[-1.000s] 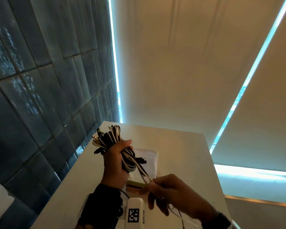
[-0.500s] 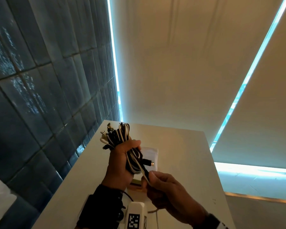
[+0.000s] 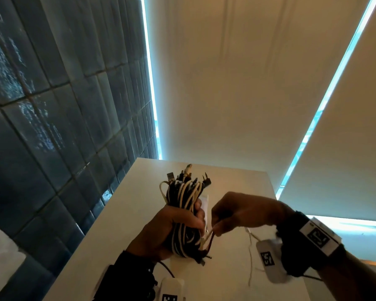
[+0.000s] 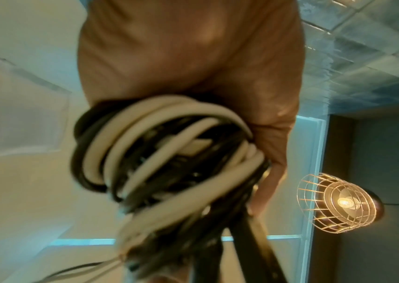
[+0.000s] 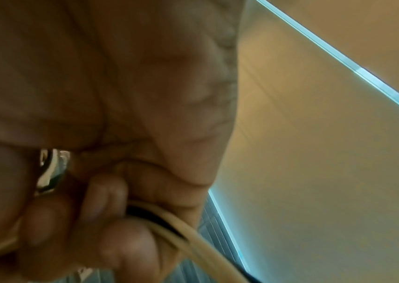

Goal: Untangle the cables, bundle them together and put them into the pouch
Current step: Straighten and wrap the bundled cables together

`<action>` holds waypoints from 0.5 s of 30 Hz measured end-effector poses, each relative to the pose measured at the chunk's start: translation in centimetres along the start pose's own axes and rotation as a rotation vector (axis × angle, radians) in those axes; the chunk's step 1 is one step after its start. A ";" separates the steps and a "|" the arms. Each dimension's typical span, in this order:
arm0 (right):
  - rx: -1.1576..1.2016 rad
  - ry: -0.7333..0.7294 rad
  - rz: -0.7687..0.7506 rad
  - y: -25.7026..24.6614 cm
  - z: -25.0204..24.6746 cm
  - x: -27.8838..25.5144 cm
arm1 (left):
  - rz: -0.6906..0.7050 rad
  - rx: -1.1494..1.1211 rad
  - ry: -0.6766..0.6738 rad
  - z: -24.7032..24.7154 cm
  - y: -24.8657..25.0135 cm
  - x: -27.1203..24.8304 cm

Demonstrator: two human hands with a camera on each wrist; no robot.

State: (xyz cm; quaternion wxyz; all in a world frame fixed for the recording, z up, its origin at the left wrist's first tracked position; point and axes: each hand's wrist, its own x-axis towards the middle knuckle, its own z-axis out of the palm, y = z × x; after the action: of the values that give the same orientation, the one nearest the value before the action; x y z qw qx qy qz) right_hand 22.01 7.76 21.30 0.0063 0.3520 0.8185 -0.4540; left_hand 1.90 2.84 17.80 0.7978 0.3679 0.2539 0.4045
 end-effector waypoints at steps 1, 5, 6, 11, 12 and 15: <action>-0.042 0.019 0.000 -0.3 -0.5 -0.1 | -0.002 0.050 0.017 0.3 0.0 -0.1; -0.267 0.218 -0.051 -1.6 -1.1 -0.2 | -0.077 0.138 0.015 0.5 -0.3 -0.2; -0.296 0.262 -0.079 -1.8 -1.2 -0.1 | -0.105 0.138 -0.002 0.5 -0.4 -0.2; -0.242 0.402 -0.140 -1.9 -2.6 -0.3 | -0.122 0.078 -0.015 0.3 -1.2 -0.5; -0.234 0.440 -0.135 -1.8 -3.0 -0.4 | -0.111 0.088 0.005 0.3 -1.4 -0.5; -0.322 0.564 -0.156 -0.8 -4.2 -0.7 | -0.116 0.161 0.036 0.3 -1.7 -0.7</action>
State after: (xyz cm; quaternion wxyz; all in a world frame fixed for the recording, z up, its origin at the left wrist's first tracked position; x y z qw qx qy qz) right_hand 23.36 10.27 24.61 -0.1995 0.3947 0.8737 -0.2027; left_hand 2.51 1.43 16.73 0.7832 0.4082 0.3207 0.3422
